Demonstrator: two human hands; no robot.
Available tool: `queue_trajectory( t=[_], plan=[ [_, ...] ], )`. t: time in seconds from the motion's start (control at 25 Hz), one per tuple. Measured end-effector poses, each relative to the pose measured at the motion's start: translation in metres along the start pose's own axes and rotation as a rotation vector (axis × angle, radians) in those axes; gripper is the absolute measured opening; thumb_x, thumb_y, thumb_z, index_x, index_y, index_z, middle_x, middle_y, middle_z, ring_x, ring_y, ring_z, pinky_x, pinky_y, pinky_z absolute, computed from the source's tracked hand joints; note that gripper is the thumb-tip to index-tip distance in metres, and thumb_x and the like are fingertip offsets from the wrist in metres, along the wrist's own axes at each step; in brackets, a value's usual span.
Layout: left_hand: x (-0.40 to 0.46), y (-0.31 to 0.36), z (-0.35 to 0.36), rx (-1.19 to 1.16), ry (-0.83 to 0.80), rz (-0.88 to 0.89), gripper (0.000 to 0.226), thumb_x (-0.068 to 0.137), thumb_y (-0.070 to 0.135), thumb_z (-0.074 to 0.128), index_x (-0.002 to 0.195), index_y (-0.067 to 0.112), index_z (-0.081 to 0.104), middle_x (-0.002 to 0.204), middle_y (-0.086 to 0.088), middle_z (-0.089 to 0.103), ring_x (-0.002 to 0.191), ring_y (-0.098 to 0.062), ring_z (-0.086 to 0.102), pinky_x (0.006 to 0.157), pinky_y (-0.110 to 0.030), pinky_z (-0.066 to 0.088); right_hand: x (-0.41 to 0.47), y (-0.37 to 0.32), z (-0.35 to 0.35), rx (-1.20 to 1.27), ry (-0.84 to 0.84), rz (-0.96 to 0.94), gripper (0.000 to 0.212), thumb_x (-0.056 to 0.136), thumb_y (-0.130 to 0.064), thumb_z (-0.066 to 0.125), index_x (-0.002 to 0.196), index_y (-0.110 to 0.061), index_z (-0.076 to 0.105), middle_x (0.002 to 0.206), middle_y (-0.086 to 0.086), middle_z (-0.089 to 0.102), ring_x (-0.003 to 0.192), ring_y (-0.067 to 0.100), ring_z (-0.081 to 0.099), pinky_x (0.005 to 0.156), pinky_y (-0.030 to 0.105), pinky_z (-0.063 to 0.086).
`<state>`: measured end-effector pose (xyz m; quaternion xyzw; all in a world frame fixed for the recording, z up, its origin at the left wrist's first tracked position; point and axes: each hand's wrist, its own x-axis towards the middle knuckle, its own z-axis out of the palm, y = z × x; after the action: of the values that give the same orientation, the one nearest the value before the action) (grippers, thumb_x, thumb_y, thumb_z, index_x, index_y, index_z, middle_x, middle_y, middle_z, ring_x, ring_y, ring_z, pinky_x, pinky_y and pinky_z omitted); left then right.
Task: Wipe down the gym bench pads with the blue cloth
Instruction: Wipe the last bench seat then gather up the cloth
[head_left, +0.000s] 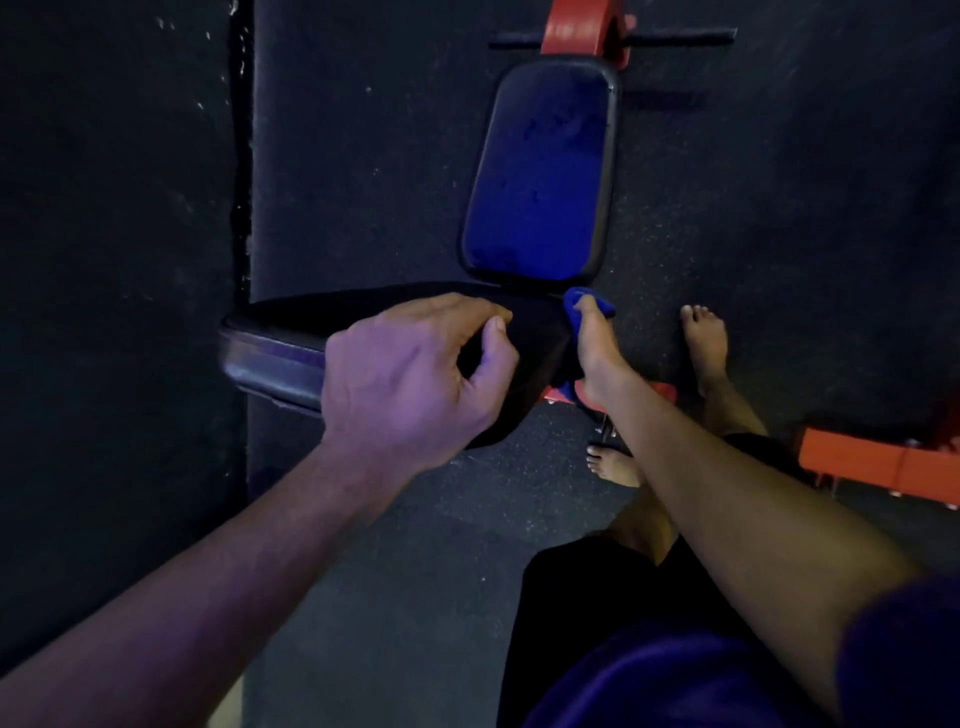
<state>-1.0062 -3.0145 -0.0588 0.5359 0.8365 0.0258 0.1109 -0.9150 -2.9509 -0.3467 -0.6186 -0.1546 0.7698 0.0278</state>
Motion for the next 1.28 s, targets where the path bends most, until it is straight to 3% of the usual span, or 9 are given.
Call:
queue_trajectory(
  t=[0.08,0.2,0.44,0.56,0.68,0.8,0.96,1.12,1.28],
  plan=[
    [0.004,-0.002,0.001,0.003,-0.017,-0.012,0.042,0.099,0.040,0.041,0.103,0.024,0.080,0.095,0.010,0.078,0.081,-0.014,0.072,0.055,-0.031,0.050,0.046,0.000,-0.001,-0.059,-0.021,0.007,0.071,0.054,-0.055,0.054,0.110,-0.015,0.072,0.104,0.015,0.074,0.097,0.036,0.070,0.084,0.050,0.057],
    [0.001,0.001,-0.004,0.008,-0.024,-0.037,0.044,0.098,0.042,0.038,0.101,0.024,0.079,0.093,0.008,0.077,0.082,-0.018,0.072,0.059,-0.038,0.054,0.047,-0.017,-0.009,-0.174,-0.075,0.016,0.067,0.059,-0.049,0.049,0.111,-0.015,0.073,0.108,0.015,0.074,0.090,0.032,0.068,0.078,0.040,0.056],
    [-0.002,0.005,-0.011,-0.023,-0.027,-0.117,0.048,0.096,0.051,0.032,0.104,0.027,0.073,0.101,0.009,0.074,0.091,-0.024,0.070,0.071,-0.041,0.056,-0.126,-0.056,-0.016,-0.066,-0.126,-0.079,0.051,0.060,-0.046,0.059,0.101,-0.017,0.070,0.098,0.011,0.075,0.092,0.034,0.070,0.081,0.045,0.056],
    [-0.009,-0.016,-0.020,-0.078,0.076,-0.058,0.045,0.098,0.048,0.036,0.111,0.025,0.072,0.109,0.007,0.073,0.099,-0.024,0.069,0.079,-0.040,0.056,-0.221,-0.055,-0.003,0.005,-0.146,-0.166,0.024,0.087,-0.037,0.056,0.097,-0.017,0.068,0.080,0.001,0.073,0.076,0.022,0.066,0.072,0.031,0.050],
    [-0.009,-0.044,-0.024,0.001,0.077,-0.082,0.060,0.098,0.053,0.026,0.110,0.017,0.073,0.107,-0.004,0.074,0.099,-0.033,0.069,0.081,-0.044,0.054,-0.261,-0.029,0.029,-0.086,-0.114,-0.273,0.045,0.081,-0.050,0.056,0.106,-0.014,0.066,0.095,0.002,0.072,0.087,0.021,0.065,0.079,0.032,0.051],
    [-0.014,-0.046,-0.024,0.002,0.068,-0.151,0.064,0.094,0.054,0.018,0.108,0.025,0.073,0.105,0.003,0.074,0.100,-0.027,0.068,0.073,-0.040,0.052,-0.254,-0.017,0.056,-0.093,0.052,-0.410,0.068,0.063,-0.060,0.049,0.112,-0.015,0.064,0.119,0.007,0.066,0.108,0.028,0.062,0.100,0.046,0.047],
    [-0.015,-0.046,-0.021,-0.016,0.098,-0.167,0.057,0.093,0.051,0.023,0.106,0.030,0.074,0.102,0.009,0.074,0.094,-0.021,0.068,0.068,-0.035,0.049,-0.215,-0.017,0.050,0.130,0.057,-0.276,0.034,0.079,-0.038,0.059,0.104,-0.015,0.063,0.106,0.009,0.069,0.091,0.025,0.066,0.083,0.039,0.054],
    [-0.014,-0.051,-0.017,-0.030,0.118,-0.174,0.052,0.095,0.048,0.027,0.103,0.030,0.075,0.098,0.010,0.074,0.092,-0.016,0.067,0.067,-0.032,0.046,-0.174,-0.015,0.043,0.274,0.018,-0.193,0.028,0.090,-0.022,0.058,0.116,-0.012,0.058,0.096,0.011,0.067,0.080,0.022,0.065,0.073,0.033,0.053],
    [-0.015,-0.053,-0.017,-0.036,0.123,-0.160,0.053,0.096,0.047,0.025,0.100,0.028,0.074,0.094,0.010,0.073,0.089,-0.013,0.066,0.068,-0.032,0.047,-0.132,-0.009,0.034,0.193,0.024,-0.122,0.070,0.065,-0.043,0.066,0.127,-0.010,0.061,0.112,0.017,0.071,0.094,0.033,0.070,0.088,0.044,0.058]
  ],
)
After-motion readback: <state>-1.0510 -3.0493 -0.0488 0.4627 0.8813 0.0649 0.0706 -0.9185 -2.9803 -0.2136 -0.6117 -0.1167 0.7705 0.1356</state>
